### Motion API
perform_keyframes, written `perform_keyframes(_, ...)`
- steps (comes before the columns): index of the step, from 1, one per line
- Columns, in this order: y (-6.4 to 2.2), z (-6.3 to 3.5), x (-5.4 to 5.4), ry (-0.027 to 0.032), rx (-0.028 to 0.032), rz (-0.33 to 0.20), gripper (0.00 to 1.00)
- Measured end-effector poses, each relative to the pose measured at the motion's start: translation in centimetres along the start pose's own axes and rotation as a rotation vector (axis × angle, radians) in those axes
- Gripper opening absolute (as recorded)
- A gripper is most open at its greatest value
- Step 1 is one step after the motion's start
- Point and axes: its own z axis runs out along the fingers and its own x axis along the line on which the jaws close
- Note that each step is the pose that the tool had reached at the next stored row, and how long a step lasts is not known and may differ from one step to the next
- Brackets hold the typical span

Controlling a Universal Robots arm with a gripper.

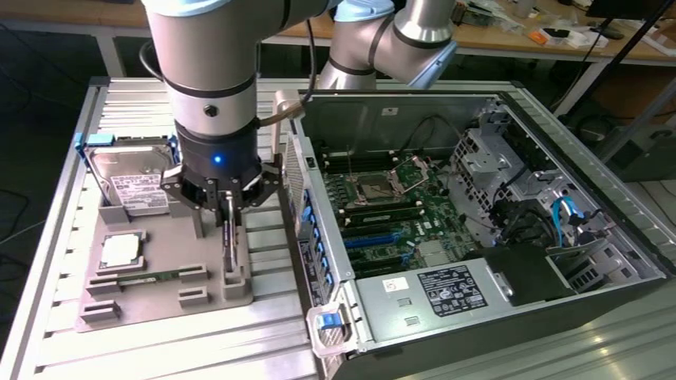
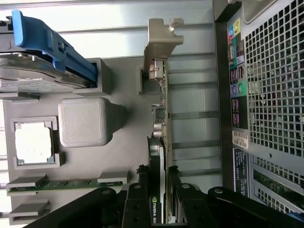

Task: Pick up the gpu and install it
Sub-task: 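Pick up the gpu and move the gpu toward the slot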

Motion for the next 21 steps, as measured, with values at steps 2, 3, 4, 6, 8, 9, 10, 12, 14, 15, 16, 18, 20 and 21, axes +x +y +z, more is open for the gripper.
perform_keyframes(2, 0.02, -0.52, 0.0, 0.0001, 0.0001, 0.000, 0.27)
perform_keyframes(3, 0.03, -0.74, 0.0, 0.0001, 0.0001, 0.000, 0.27)
perform_keyframes(4, 0.04, -1.00, 0.0, 0.0000, 0.0000, 0.000, 0.27)
perform_keyframes(6, 0.05, -1.34, 0.0, 0.0000, 0.0000, 0.000, 0.27)
perform_keyframes(8, 0.07, -1.69, 0.0, 0.0001, -0.0002, 0.000, 0.27)
perform_keyframes(9, 0.07, -1.91, 0.0, 0.0000, -0.0002, 0.000, 0.27)
perform_keyframes(10, 0.08, -2.15, -0.1, 0.0000, -0.0002, 0.000, 0.27)
perform_keyframes(12, 0.11, -3.04, -0.1, 0.0001, -0.0002, 0.000, 0.27)
perform_keyframes(14, 0.15, -4.17, -0.1, 0.0001, -0.0003, 0.000, 0.27)
perform_keyframes(15, 0.16, -4.63, -0.1, 0.0000, -0.0003, 0.000, 0.27)
perform_keyframes(16, 0.17, -4.90, -0.1, 0.0000, -0.0004, 0.000, 0.27)
perform_keyframes(18, 0.19, -5.54, -0.1, 0.0001, -0.0002, 0.000, 0.27)
perform_keyframes(20, 0.20, -5.90, -0.1, 0.0001, -0.0006, -0.007, 0.27)
perform_keyframes(21, 0.20, -5.90, -0.2, 0.0005, -0.0009, -0.017, 0.27)
